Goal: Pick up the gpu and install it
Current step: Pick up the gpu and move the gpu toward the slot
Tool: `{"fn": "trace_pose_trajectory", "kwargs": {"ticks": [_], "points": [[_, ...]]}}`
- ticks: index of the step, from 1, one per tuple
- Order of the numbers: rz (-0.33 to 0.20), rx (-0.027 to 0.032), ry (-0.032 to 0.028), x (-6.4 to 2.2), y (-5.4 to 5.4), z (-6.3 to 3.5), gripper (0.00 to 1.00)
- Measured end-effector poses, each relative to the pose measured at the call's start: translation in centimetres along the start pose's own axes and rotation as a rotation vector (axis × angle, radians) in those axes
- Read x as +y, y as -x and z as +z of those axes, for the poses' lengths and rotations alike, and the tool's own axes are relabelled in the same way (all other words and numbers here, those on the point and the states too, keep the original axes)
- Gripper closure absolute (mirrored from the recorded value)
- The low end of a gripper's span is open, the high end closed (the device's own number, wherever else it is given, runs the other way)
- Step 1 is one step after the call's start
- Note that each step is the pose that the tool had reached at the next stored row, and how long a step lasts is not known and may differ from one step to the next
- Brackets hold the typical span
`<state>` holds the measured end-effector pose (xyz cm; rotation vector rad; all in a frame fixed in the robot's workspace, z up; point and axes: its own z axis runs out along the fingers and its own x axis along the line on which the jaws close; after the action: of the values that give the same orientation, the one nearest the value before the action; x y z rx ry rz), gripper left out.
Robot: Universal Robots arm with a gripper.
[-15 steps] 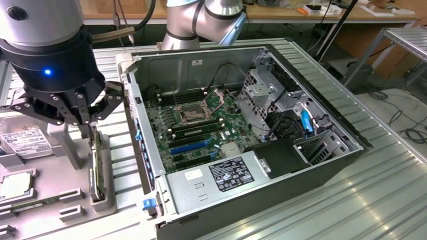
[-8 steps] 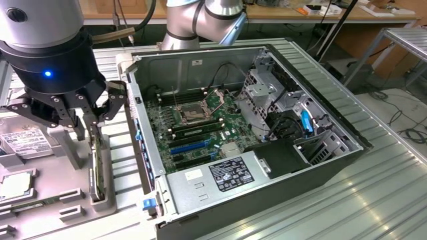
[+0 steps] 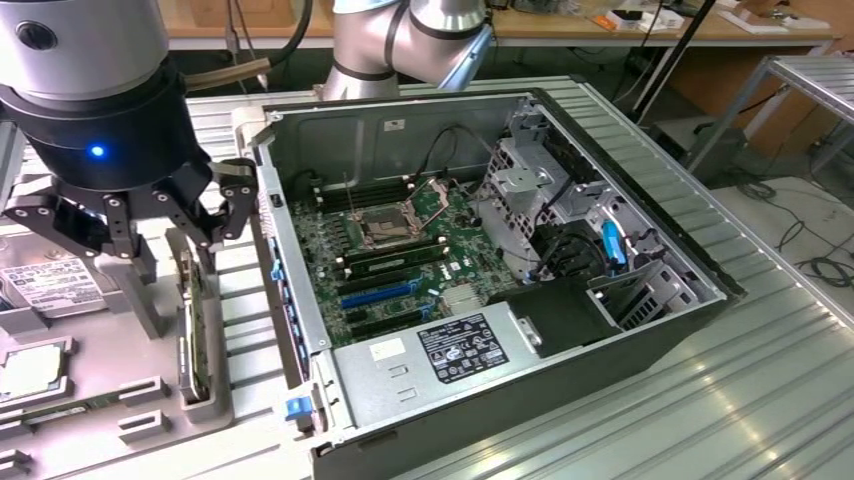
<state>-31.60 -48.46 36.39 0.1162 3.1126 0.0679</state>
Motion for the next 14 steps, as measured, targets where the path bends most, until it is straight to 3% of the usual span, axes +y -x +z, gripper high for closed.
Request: {"fn": "trace_pose_trajectory", "kwargs": {"ticks": [14], "points": [[0.0,-0.001,0.0001,-0.09,0.0,2.06,0.52]]}}
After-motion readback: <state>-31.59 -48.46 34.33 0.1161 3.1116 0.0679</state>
